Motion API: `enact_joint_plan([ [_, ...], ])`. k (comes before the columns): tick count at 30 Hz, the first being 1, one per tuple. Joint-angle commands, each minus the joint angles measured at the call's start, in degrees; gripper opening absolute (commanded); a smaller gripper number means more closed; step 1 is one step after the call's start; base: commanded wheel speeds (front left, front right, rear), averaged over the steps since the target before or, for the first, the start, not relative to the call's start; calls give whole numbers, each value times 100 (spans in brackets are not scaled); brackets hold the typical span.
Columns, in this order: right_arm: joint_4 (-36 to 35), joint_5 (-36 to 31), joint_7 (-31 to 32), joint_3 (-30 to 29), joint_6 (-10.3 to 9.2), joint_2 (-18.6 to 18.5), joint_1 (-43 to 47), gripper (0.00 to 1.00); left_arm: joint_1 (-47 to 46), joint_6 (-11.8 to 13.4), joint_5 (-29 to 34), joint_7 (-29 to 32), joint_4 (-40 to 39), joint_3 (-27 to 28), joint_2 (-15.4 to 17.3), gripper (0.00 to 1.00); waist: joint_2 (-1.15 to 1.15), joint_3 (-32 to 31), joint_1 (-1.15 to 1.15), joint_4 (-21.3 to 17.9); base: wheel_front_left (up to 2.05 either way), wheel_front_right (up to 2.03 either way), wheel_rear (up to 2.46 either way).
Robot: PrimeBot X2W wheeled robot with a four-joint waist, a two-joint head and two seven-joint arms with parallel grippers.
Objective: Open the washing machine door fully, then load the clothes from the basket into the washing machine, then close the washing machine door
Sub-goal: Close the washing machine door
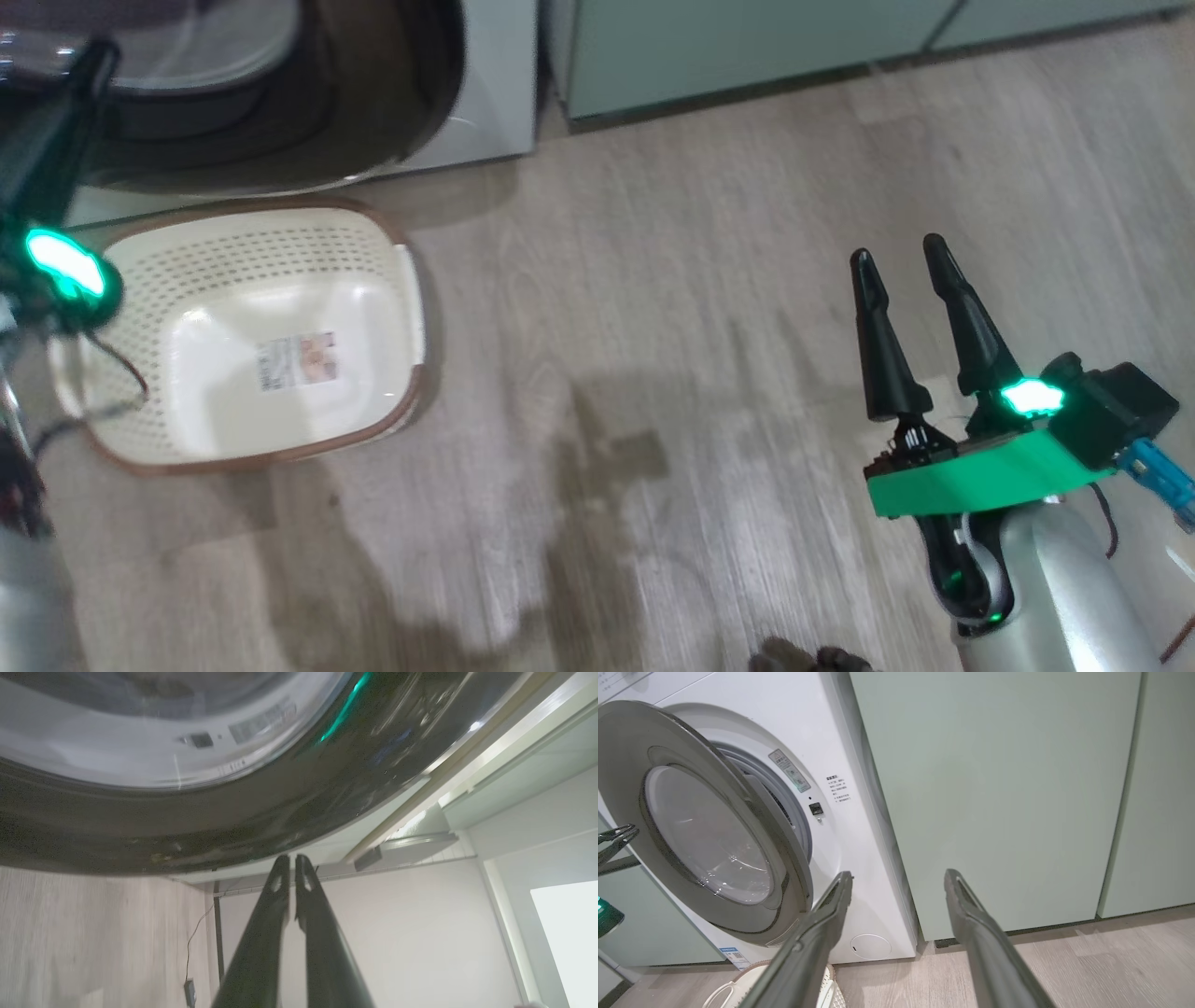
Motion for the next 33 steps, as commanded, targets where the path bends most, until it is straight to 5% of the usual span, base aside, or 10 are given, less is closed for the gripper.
enact_joint_plan([
  [1,-154,-67,-52,93,0,-20,67,100,57,-55,-61,-57,-287,240,159,37,0,-154,0,249,0,0,0],
  [2,-142,-99,-52,84,0,-20,71,100,231,-82,-51,-119,-368,297,89,53,0,-195,0,326,0,0,0],
  [4,-111,-150,-52,79,0,-20,76,100,566,-123,-74,-236,-553,421,-90,100,0,-255,0,457,0,0,0],
  [16,72,-302,27,-30,0,-20,159,100,2275,-208,194,-1083,-1607,816,-1080,100,0,-633,0,1103,0,0,0],
  [29,309,-364,186,-187,0,-20,354,100,3475,-210,289,-2599,-2270,-151,-1166,100,0,-1203,0,1479,0,0,0],
  [33,213,-472,308,-273,0,-20,405,100,3465,-210,1005,-3386,-2327,-379,-1166,100,0,-1320,0,1520,0,0,0],
])
